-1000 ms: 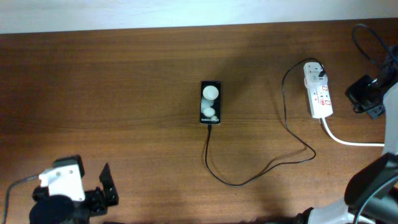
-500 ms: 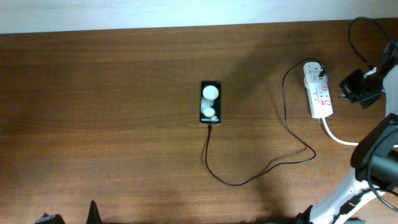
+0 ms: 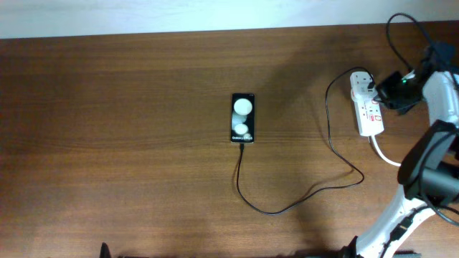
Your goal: Plug charger to phone and switch on socket
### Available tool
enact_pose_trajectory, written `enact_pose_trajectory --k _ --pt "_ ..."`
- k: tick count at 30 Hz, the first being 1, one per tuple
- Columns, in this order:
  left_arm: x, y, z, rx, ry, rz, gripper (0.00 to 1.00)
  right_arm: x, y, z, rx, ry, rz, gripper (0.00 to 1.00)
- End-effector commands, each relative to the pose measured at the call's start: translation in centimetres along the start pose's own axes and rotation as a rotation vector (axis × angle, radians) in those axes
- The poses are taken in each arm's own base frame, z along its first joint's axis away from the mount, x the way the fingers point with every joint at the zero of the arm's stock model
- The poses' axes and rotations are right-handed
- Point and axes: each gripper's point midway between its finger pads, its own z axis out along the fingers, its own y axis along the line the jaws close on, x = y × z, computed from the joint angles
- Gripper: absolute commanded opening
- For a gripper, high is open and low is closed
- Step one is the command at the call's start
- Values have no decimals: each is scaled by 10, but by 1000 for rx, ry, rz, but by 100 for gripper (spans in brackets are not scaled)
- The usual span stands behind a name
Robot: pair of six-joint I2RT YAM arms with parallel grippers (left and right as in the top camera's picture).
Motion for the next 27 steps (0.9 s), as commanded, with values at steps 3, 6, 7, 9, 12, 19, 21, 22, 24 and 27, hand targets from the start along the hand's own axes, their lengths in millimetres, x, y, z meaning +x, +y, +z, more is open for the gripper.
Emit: enact_pose_trajectory --k 3,6,7,9,12,19,21,22,24,27 --pt "2 4 -4 -14 -24 -19 99 -8 -3 11 30 -24 30 4" --pt "2 4 -4 -14 -24 -20 99 -12 -1 11 20 -40 25 4" --pt "2 4 -4 -14 -24 -19 99 -14 0 11 18 -45 25 4" --pt "2 4 -4 -14 -24 -19 99 -16 -4 11 37 -59 55 4" --pt "2 4 -4 -14 -24 -19 99 -19 -8 13 58 -74 68 4" --pt "2 4 -4 -14 -24 -19 99 -22 -8 18 54 -82 66 4" --pt "2 4 -4 -14 -24 -19 99 -21 -11 24 60 -71 70 4" --pt "2 4 -4 -14 -24 -19 99 -20 -12 28 63 -64 82 4" --pt "2 4 -4 -14 -24 -19 99 -20 -13 31 64 -59 84 4" --pt "2 4 -4 -14 -24 -19 99 -22 -11 31 53 -67 85 4"
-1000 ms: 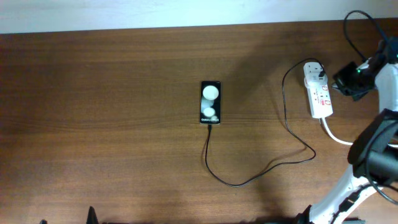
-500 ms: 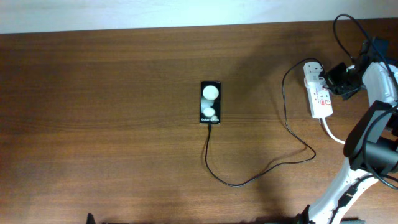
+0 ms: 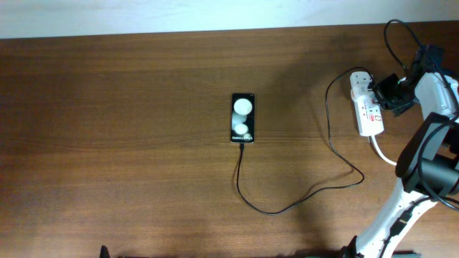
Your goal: Plug charger to phone and switch on socket
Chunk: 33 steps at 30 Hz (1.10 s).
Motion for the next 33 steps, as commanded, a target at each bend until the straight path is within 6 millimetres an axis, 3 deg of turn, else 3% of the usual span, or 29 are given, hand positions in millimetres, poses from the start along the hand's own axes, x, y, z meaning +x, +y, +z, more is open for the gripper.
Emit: enact_pose_trajectory --k 1,11,18,24,28,33 --pt "0 3 -1 -17 -9 -15 99 -5 3 2 -10 -8 16 4" --pt "0 3 -1 -17 -9 -15 99 -3 5 5 -11 -4 9 4" --pt "0 3 -1 -17 -9 -15 99 38 2 54 49 130 -18 4" --pt "0 3 -1 -17 -9 -15 99 49 9 57 52 155 -41 4" --pt "0 3 -1 -17 -9 -15 99 42 -5 38 79 147 -32 4" --pt "0 3 -1 -17 -9 -15 99 21 -30 -16 170 55 5 4"
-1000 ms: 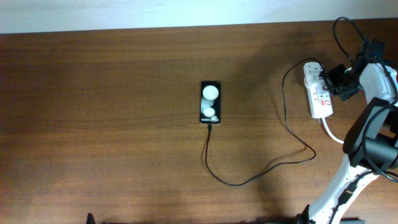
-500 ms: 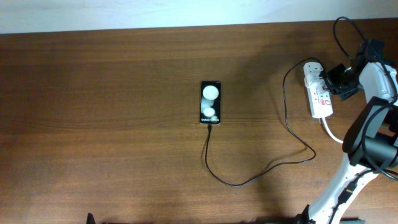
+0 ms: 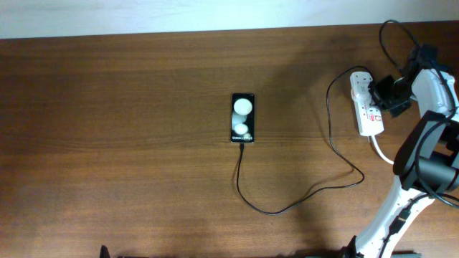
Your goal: Plug charger to phone and switch on socket
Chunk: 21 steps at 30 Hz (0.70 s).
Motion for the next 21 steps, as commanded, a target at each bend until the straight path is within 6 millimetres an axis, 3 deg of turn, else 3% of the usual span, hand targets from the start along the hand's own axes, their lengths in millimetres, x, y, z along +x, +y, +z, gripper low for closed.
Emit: enact_pose_trajectory --k 1,4,11,13,18,21 --pt "0 3 -1 -17 -10 -15 99 -2 -21 -25 74 -48 -10 4" --pt "0 3 -1 -17 -10 -15 99 -5 -13 -65 41 -122 -51 4" --pt "1 7 -4 -94 -17 -36 99 5 40 -205 -181 -433 -150 4" --pt "1 7 -4 -93 -17 -36 99 19 66 -254 -285 -552 -211 4" --pt "1 7 -4 -93 -17 -36 99 66 114 -347 -516 -754 -344 4" --pt "1 7 -4 -93 -17 -35 99 87 131 -379 -598 -830 -427 4"
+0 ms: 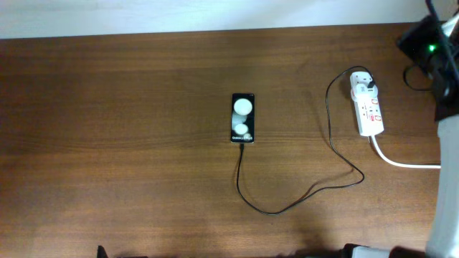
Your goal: Plug charger to phone and switch on socket
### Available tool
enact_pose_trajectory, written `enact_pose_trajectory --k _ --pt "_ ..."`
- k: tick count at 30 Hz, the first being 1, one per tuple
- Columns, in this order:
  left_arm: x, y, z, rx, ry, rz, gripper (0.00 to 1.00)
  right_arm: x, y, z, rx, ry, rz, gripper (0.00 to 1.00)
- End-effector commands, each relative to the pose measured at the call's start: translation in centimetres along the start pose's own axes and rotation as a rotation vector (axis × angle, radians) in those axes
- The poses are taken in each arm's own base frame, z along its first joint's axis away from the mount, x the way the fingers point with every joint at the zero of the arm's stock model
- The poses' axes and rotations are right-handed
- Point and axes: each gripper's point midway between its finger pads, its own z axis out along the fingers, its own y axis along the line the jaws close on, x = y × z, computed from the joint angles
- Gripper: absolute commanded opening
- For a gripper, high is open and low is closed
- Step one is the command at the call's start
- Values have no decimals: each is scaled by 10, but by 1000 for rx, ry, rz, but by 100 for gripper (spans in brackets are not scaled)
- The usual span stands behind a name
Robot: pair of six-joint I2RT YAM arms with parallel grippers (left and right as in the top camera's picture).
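Note:
The black phone (242,118) lies flat at the table's middle, its screen lit. A black charger cable (287,206) runs from the phone's near end in a loop to the white plug (364,84) seated in the white power strip (369,111) at the right. My right gripper (416,37) is a dark shape with a green light at the upper right corner. It hangs apart from the strip, and its fingers cannot be made out. The strip's switches are too small to read. My left gripper is out of view.
The strip's white cord (401,162) runs off toward the right edge. My right arm (446,179) fills the right border of the view. The brown wooden table (115,143) ends at a pale wall along the top.
My right gripper was against the right side of the power strip near the plug. It now sits off the strip at the upper right corner. The whole strip shows; phone and cable are unmoved.
At all three earlier moments my right gripper stayed at the plug end of the power strip, shifting only slightly. The phone lay lit with the cable in it throughout. Now the gripper is away from the strip.

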Motion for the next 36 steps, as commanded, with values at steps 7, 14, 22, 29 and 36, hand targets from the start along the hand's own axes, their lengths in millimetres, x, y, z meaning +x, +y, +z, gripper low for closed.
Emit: enact_pose_trajectory --k 7,14,22,29,36 --pt "0 2 -1 -12 -9 -15 99 -9 49 -53 -125 -100 -227 5" --pt "0 2 -1 -12 -9 -15 99 -8 50 -71 -128 -103 -226 9" --pt "-16 -6 20 -1 -75 -35 99 -9 51 -85 -135 -118 -226 12" --pt "-28 -20 59 12 -152 -58 99 -11 53 -97 -144 -134 -227 12" --pt "-14 -34 113 20 -180 -67 99 -15 56 -113 -159 -163 -229 12"
